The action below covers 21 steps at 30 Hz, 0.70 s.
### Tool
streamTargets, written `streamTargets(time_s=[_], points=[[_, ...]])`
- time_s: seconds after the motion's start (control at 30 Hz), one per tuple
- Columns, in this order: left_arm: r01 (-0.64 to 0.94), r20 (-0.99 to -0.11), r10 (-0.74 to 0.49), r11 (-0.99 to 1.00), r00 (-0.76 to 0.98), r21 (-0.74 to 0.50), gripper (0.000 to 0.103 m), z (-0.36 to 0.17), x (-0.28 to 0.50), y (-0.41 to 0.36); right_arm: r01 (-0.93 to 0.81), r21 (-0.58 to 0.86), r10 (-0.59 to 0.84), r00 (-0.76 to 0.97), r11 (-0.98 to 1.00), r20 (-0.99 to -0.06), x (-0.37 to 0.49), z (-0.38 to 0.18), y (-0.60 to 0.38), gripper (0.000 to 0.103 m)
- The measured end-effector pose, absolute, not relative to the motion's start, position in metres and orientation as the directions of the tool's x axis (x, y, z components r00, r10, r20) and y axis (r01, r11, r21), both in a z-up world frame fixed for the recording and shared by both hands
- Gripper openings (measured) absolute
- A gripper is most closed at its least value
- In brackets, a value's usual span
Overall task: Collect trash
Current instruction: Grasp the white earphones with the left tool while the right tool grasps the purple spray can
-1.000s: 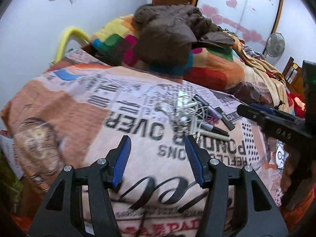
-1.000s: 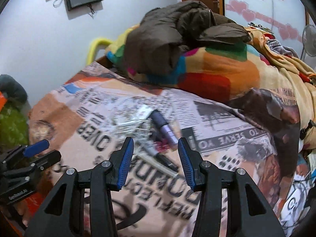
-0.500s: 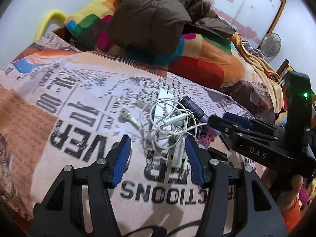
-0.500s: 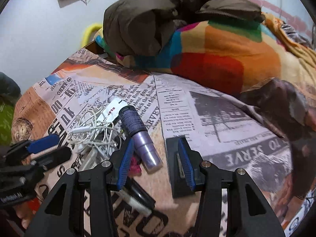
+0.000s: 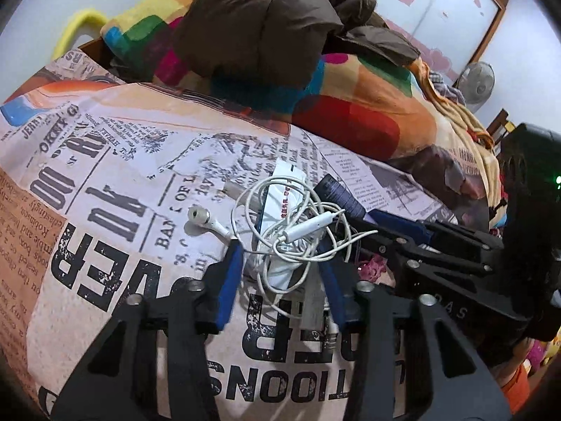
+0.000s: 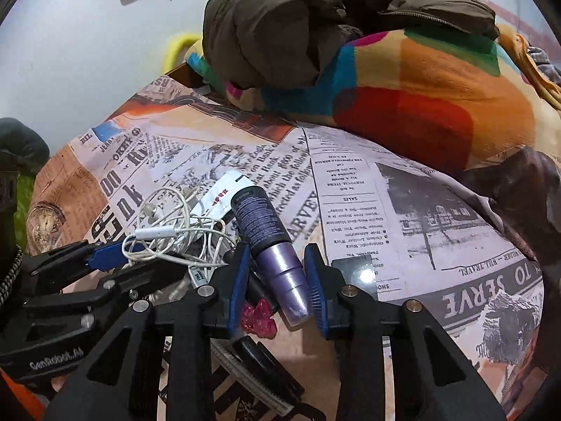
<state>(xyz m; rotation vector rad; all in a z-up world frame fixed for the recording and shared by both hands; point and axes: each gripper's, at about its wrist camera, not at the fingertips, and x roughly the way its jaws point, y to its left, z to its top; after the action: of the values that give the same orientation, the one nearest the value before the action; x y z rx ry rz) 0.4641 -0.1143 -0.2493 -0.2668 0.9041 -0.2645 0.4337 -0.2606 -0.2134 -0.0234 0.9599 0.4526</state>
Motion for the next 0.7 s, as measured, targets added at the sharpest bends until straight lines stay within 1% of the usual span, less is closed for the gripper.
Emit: streamTargets(time_s=[0.07,0.13,0.17,0.2,0.3,0.4,0.47,0.7], points=[[0.11,-0.723,-0.333,0.934,0.605,-0.339,0.032,-0.247,0.462,-0.113,-0.382,0.185,0.367,0.483,0.905,-0.795,0.434,-0.214,-0.261,0.029],[0.111,-0.715,-0.337,0.932,0.613,-0.344,0.02,-0.244,0.461,-0.112,-0.372,0.198,0.37,0.479,0.907,-0.796,0.436,-0.215,-0.261,0.029],[0.114,-0.711,-0.344,0.929,0.614,-0.351,0.019,-0.243,0.46,-0.111,-0.356,0.214,0.374,0.474,0.909,-0.797,0.438,-0.216,-0.262,0.029],[0.116,-0.709,-0.349,0.927,0.613,-0.357,0.014,-0.242,0.459,-0.11,-0.35,0.219,0.374,0.474,0.911,-0.797,0.438,-0.217,-0.261,0.029],[0.125,-0.703,-0.355,0.925,0.616,-0.358,0.011,-0.237,0.455,-0.108,-0.338,0.211,0.361,0.482,0.917,-0.798,0.44,-0.218,-0.257,0.028],[0.123,-0.695,-0.344,0.929,0.632,-0.348,0.005,-0.231,0.45,-0.104,-0.349,0.163,0.329,0.496,0.923,-0.803,0.437,-0.218,-0.249,0.026],[0.119,-0.687,-0.33,0.934,0.647,-0.336,0.005,-0.227,0.445,-0.102,-0.351,0.144,0.318,0.51,0.925,-0.8,0.436,-0.219,-0.247,0.026],[0.127,-0.663,-0.295,0.948,0.688,-0.29,0.002,-0.217,0.429,-0.1,-0.328,0.168,0.325,0.516,0.93,-0.792,0.436,-0.216,-0.256,0.024]])
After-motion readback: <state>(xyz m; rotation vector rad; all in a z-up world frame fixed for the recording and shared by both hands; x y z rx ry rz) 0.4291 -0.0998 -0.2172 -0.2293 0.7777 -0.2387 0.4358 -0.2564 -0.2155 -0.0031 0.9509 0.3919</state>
